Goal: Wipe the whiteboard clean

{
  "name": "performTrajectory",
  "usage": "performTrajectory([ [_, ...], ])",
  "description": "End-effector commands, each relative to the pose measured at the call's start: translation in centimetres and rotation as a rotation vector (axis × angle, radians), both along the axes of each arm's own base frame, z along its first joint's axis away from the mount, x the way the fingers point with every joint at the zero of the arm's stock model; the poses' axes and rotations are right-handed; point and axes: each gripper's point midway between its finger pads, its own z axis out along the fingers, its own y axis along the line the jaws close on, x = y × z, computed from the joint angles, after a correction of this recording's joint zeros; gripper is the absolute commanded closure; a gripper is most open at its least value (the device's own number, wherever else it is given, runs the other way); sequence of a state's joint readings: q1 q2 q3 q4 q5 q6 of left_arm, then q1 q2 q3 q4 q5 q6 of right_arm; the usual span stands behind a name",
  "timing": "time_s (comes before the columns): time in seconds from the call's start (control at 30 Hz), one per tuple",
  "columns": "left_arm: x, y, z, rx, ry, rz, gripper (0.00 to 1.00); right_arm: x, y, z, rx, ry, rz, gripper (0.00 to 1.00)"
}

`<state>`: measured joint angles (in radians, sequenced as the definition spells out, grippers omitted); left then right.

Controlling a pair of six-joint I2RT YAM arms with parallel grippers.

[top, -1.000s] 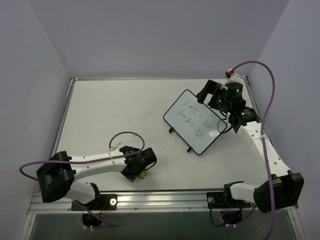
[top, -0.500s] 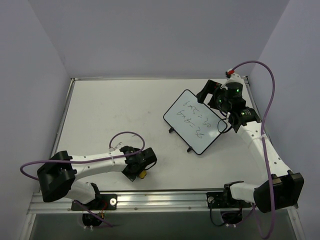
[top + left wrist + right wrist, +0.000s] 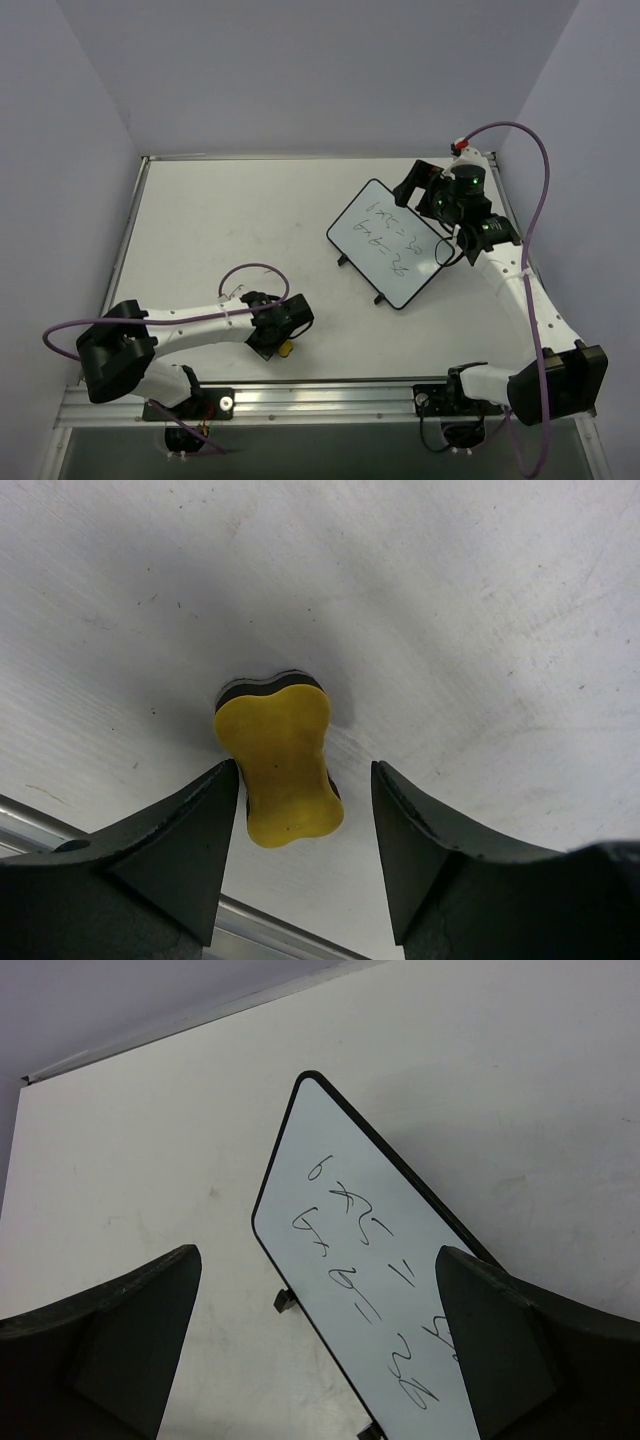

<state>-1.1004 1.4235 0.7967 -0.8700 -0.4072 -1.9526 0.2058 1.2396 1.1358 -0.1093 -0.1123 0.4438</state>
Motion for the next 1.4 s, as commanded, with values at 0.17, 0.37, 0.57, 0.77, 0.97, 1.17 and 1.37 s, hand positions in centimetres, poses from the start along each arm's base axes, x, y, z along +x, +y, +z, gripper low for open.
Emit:
performTrajectory([
  [0.17,0.1,0.0,-0.1,-0.018,0.001,0.016,0.38,0.2,0.5,0.2,0.002,-0.024,0.015,0.00],
  [0.37,-0.1,0.2,-0.4,-0.013,0.009,0.014,0.41,0.2,0.5,0.2,0.004,-0.024,0.012,0.00],
  [0.57,0.0,0.2,-0.5,-0.010,0.006,0.012,0.44,0.2,0.4,0.0,0.001,-0.022,0.012,0.00],
  [0.77,0.0,0.2,-0.6,-0.009,0.011,0.011,0.47,0.2,0.4,-0.1,0.001,-0.020,0.012,0.00],
  [0.97,-0.1,0.2,-0.8,-0.012,0.015,0.007,0.52,0.2,0.4,-0.3,0.000,-0.016,0.012,0.00],
  [1.17,0.1,0.1,-0.8,-0.014,0.012,-0.005,0.64,0.2,0.4,-0.2,-0.003,-0.016,0.010,0.00],
  [1.37,1.0,-0.3,-1.1,-0.007,0.024,-0.087,0.83,0.3,0.3,-0.1,-0.008,-0.016,0.005,0.00],
])
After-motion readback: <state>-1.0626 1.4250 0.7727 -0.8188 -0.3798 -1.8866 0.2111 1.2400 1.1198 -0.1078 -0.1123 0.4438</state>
